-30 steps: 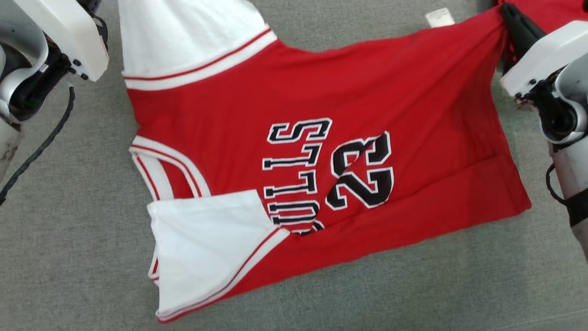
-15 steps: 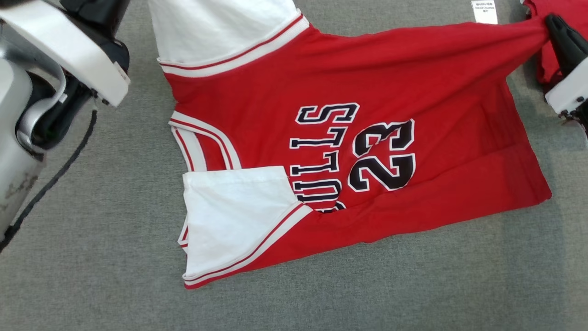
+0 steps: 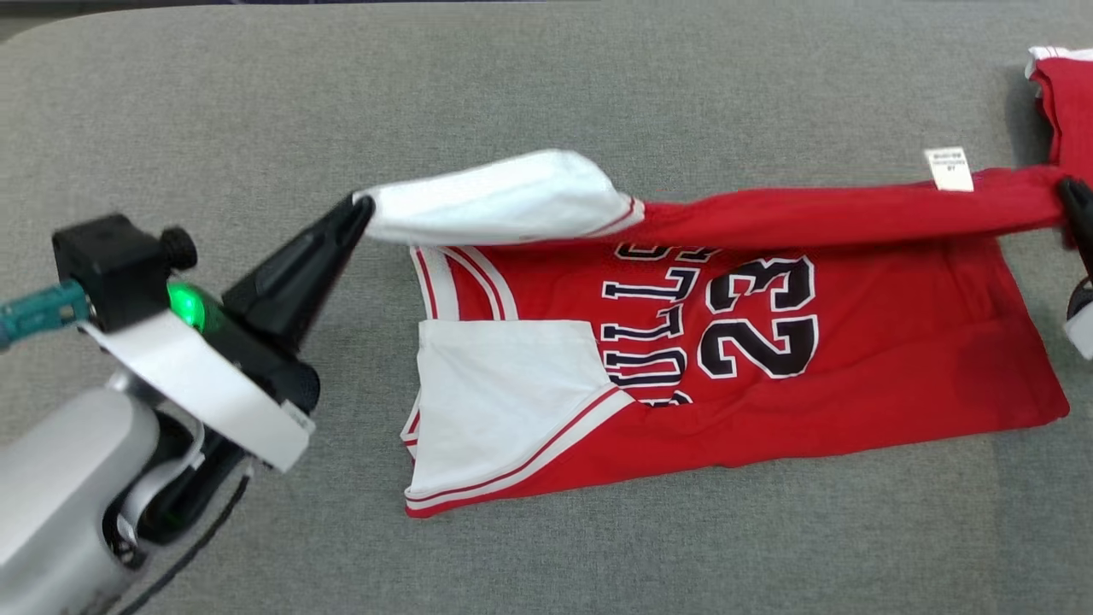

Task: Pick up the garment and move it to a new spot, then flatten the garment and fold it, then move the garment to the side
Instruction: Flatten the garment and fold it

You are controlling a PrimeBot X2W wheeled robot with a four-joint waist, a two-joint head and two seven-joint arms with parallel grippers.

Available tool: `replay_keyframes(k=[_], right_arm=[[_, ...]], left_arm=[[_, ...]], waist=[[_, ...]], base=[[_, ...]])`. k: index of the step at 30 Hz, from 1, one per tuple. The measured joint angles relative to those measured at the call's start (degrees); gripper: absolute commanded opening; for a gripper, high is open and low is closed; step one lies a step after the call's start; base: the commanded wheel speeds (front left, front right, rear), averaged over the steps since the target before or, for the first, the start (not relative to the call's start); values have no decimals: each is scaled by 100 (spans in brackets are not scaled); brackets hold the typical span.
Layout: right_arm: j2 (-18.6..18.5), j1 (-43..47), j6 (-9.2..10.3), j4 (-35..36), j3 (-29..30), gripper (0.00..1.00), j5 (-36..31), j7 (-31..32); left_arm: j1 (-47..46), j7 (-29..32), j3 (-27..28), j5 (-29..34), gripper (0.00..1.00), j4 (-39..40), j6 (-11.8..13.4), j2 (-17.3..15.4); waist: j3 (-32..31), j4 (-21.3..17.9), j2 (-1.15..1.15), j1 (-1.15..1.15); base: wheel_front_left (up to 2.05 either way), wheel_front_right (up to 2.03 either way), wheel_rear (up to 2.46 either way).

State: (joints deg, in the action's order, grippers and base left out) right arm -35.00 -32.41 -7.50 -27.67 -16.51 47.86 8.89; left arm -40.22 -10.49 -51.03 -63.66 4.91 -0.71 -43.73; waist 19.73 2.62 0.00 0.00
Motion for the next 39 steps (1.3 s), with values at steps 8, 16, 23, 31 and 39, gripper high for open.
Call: replay_keyframes(k=[8,16,23,31,39], right_arm=[[-41,968,0,140,411,0,42,73],[253,1517,0,16,658,12,-23,229],[463,1911,-3,144,989,100,51,-190],[582,3062,0,702,1262,100,-20,-1000],[1191,2482,0,19,1855,100,-1104,-1746]], left_arm=[[1139,-221,-256,-146,0,645,387,-170],[1642,-314,-662,-7,0,174,573,341],[1888,-434,-421,391,100,-487,1084,951],[2977,-459,1058,2284,100,-254,2187,1847],[3604,-460,2215,4230,100,-60,1940,3067]], waist=[[-183,125,0,0],[-254,202,0,0],[-404,225,0,0],[-640,277,0,0],[-724,510,0,0]], base=[[0,0,0],[0,0,0],[0,0,0],[0,0,0],[0,0,0]])
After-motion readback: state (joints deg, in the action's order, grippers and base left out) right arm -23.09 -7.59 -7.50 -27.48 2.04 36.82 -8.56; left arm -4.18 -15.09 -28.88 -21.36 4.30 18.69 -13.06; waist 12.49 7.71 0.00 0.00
